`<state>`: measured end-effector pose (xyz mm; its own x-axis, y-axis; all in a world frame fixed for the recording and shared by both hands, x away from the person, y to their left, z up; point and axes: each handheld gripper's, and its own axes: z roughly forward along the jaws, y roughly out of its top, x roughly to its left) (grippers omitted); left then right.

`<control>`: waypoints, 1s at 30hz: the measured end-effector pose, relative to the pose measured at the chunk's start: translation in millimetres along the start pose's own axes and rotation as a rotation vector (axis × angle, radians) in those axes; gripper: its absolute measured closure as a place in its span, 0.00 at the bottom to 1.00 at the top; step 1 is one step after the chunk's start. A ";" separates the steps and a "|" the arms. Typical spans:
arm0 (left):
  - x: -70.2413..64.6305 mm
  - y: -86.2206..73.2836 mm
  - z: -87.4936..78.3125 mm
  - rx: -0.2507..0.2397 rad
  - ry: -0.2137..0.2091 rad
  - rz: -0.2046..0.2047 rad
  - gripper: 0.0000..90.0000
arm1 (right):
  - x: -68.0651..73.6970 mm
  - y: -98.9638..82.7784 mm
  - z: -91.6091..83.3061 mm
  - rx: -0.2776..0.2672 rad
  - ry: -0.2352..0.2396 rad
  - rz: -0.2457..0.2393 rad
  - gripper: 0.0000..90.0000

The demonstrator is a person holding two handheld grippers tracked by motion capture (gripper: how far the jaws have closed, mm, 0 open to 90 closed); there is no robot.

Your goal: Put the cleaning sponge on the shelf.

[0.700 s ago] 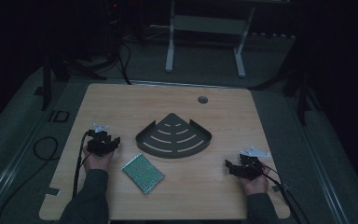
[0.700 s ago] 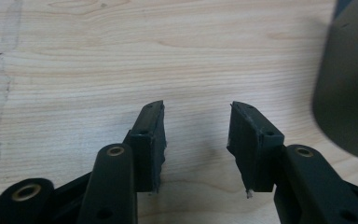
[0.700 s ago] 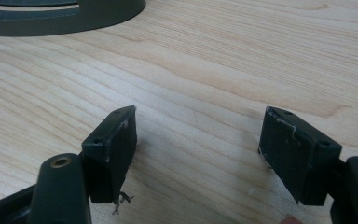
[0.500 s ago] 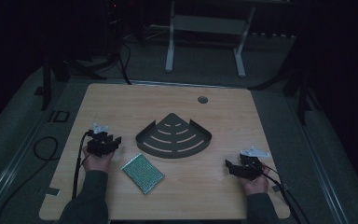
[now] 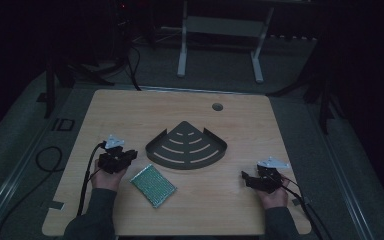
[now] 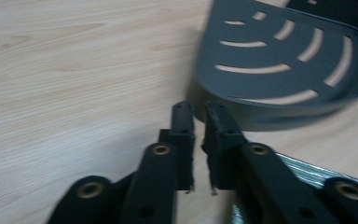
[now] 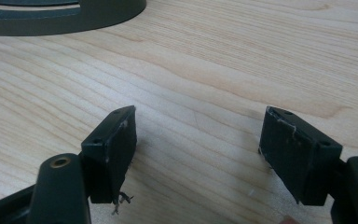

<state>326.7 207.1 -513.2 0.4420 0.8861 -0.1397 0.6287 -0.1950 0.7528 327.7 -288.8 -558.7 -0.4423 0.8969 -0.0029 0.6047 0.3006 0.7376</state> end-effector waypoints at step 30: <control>-54.6 -16.8 -1.2 0.113 -0.156 0.175 1.00 | -0.1 0.1 0.2 -0.001 0.002 -0.001 0.29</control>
<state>291.3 162.5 -517.4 0.6382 0.7608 -0.1177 0.5977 -0.3932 0.6987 327.9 -288.8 -558.8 -0.4443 0.8959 -0.0029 0.6034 0.3016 0.7382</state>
